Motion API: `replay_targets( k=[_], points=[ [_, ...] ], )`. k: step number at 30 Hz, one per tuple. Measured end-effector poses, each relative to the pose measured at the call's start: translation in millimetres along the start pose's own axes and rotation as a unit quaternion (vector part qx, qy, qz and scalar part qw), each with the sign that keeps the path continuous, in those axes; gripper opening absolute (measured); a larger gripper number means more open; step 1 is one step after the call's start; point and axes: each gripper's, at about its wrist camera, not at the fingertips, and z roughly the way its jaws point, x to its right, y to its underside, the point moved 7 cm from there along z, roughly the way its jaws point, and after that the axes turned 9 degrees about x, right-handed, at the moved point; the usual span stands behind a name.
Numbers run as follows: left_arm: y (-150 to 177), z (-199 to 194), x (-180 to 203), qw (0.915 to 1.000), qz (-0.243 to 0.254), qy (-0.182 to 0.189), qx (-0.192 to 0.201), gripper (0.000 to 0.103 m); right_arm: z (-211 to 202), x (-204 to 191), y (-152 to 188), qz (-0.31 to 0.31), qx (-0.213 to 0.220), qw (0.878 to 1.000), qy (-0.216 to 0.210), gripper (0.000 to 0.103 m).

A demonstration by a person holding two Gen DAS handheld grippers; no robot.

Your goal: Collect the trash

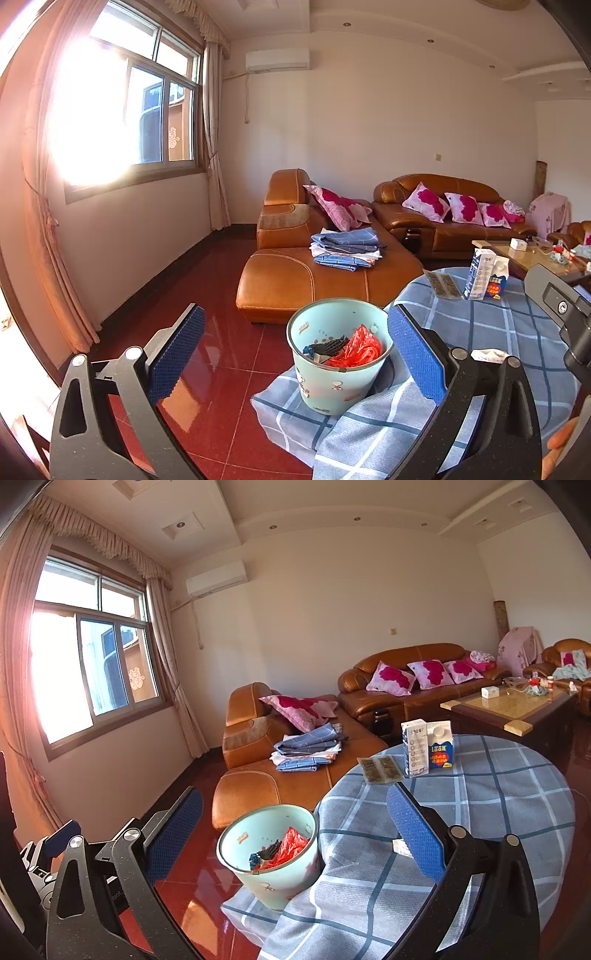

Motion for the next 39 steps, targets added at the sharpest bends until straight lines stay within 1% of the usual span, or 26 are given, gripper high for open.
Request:
replay_targets(
  k=[6, 15, 20, 29, 39],
  points=[
    [-2, -3, -3, 1.0000, -0.007, -0.005, 0.003, 0.097, -2, -2, -1, 0.000, 0.002, 1.000, -0.002, 0.098],
    [-3, -4, -3, 1.0000, -0.007, -0.003, 0.006, 0.097, -5, -1, -2, 0.004, 0.008, 1.000, -0.001, 0.098],
    [-4, -7, -3, 0.9999, -0.010, -0.002, 0.006, 0.097, -5, -2, -1, 0.000, 0.000, 1.000, -0.003, 0.098],
    [-8, -10, -7, 0.9998, -0.015, -0.003, 0.014, 0.097, -7, -5, -3, 0.002, 0.003, 1.000, -0.005, 0.098],
    [-7, -10, -8, 0.9998, -0.013, -0.003, 0.011, 0.097, -6, -2, -2, 0.006, 0.001, 1.000, -0.003, 0.098]
  ],
)
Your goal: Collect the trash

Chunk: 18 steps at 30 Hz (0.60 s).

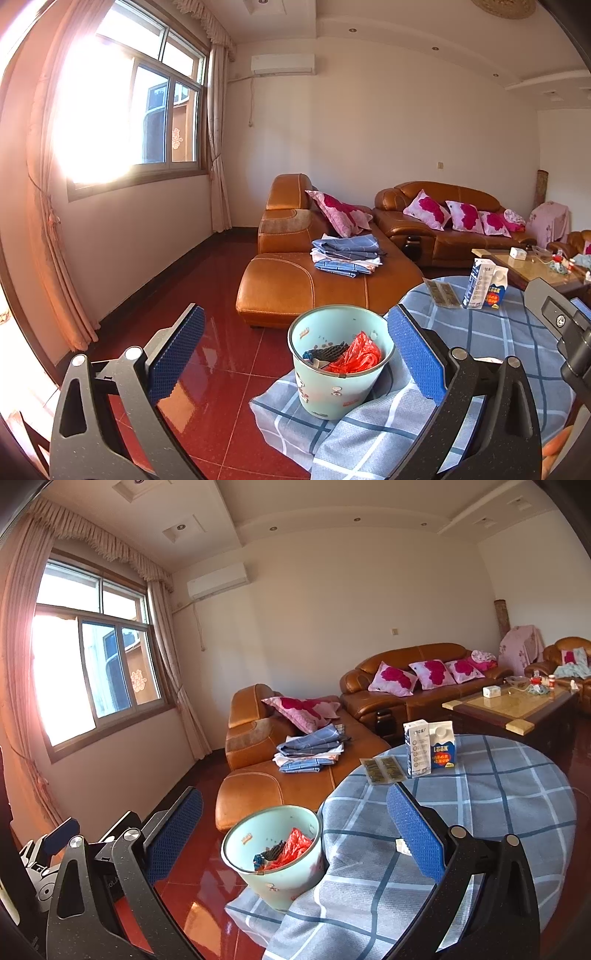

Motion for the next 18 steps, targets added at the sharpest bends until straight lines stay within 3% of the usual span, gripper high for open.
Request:
replay_targets(
  k=[18],
  points=[
    [-1.3, 6.1, -3.3, 1.0000, -0.006, -0.001, -0.004, 0.097, 6.4, -6.5, -7.4, -0.008, -0.006, 1.000, -0.002, 0.098]
  ],
)
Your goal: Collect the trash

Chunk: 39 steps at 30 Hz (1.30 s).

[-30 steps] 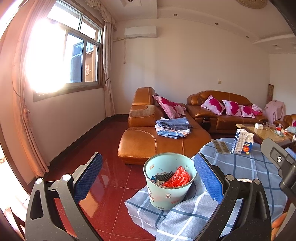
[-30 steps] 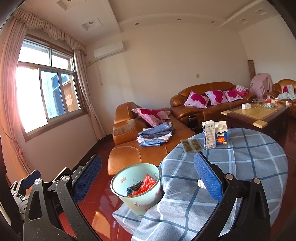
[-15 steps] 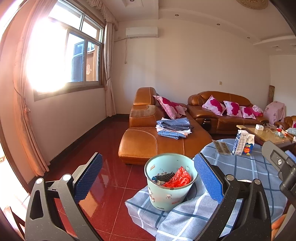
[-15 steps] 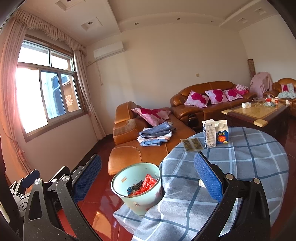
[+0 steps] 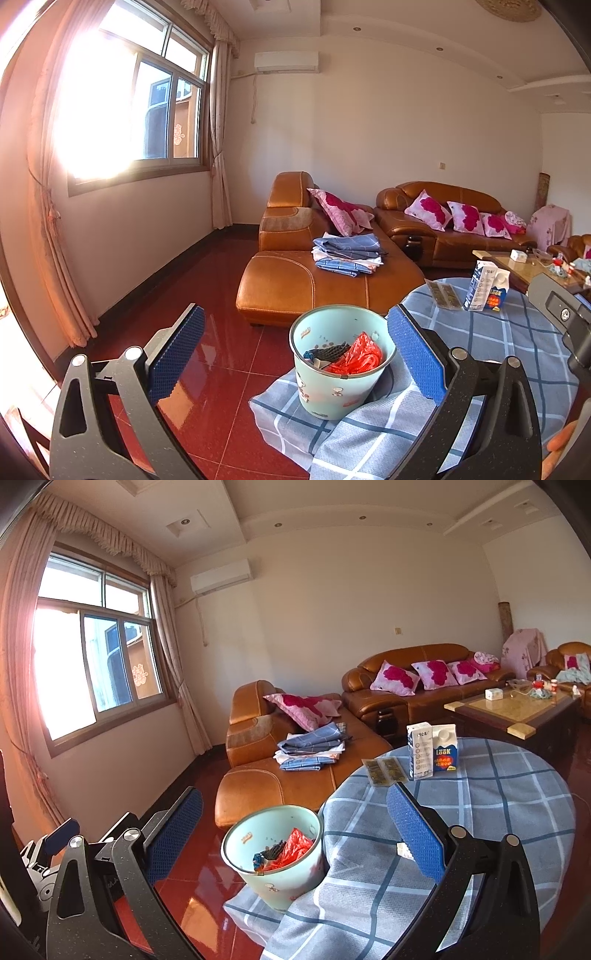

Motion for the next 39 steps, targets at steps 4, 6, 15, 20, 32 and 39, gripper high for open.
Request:
replay_targets(
  k=[4, 6, 15, 20, 32, 39],
  points=[
    [-1, 0, -3, 1.0000, -0.006, -0.001, 0.000, 0.097, -1, -2, 0, -0.005, 0.001, 1.000, 0.001, 0.098],
    [-1, 0, -4, 1.0000, -0.008, -0.002, -0.001, 0.097, -1, -2, 1, -0.003, 0.001, 1.000, 0.002, 0.098],
    [0, 1, 4, 0.9999, 0.006, 0.010, -0.008, 0.097, 5, 1, 3, 0.022, -0.007, 1.000, 0.006, 0.098],
    [0, 8, 6, 0.9995, -0.025, 0.017, -0.009, 0.097, -3, 10, -4, 0.021, 0.028, 0.999, 0.014, 0.098],
    [29, 32, 16, 0.9991, 0.017, 0.010, -0.037, 0.097, 26, 38, 19, 0.053, -0.015, 0.998, 0.040, 0.098],
    [25, 29, 16, 0.9992, 0.012, 0.018, -0.033, 0.097, 22, 25, 24, 0.044, -0.021, 0.998, 0.031, 0.098]
  ],
)
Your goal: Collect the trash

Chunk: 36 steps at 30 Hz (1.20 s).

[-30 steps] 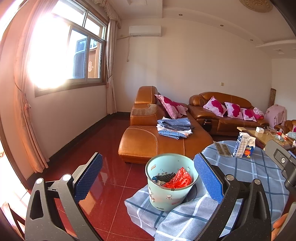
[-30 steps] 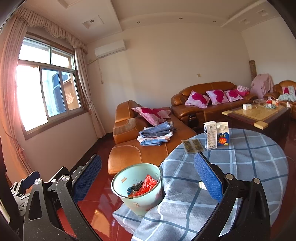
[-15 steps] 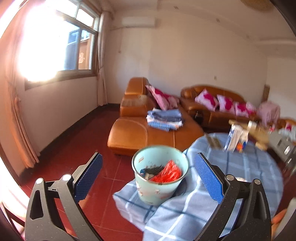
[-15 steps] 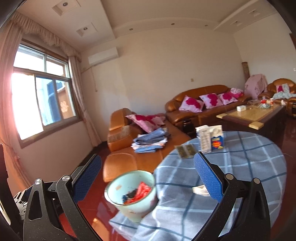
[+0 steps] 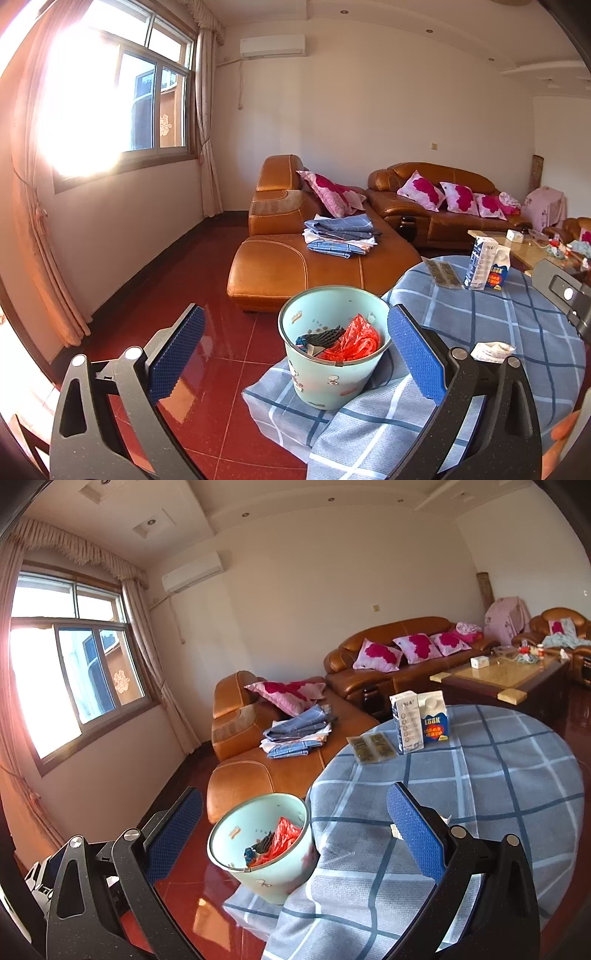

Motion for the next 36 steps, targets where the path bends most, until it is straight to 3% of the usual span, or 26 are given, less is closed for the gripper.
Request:
replay_targets(
  k=[12, 21, 29, 36],
  points=[
    [-7, -6, 2, 0.9998, 0.015, -0.006, 0.015, 0.097, -11, -8, -4, -0.022, 0.017, 1.000, -0.002, 0.098],
    [-10, -7, -3, 0.9998, 0.000, -0.014, 0.015, 0.097, -13, -16, 0, -0.036, 0.018, 0.999, -0.009, 0.098],
    [-7, -9, -3, 0.9998, -0.016, 0.013, 0.005, 0.097, -14, -19, 2, -0.037, 0.016, 0.999, -0.013, 0.098],
    [-6, -6, -4, 0.9999, -0.007, -0.007, 0.006, 0.097, -12, -18, 4, -0.036, 0.011, 0.999, -0.011, 0.098]
  ],
)
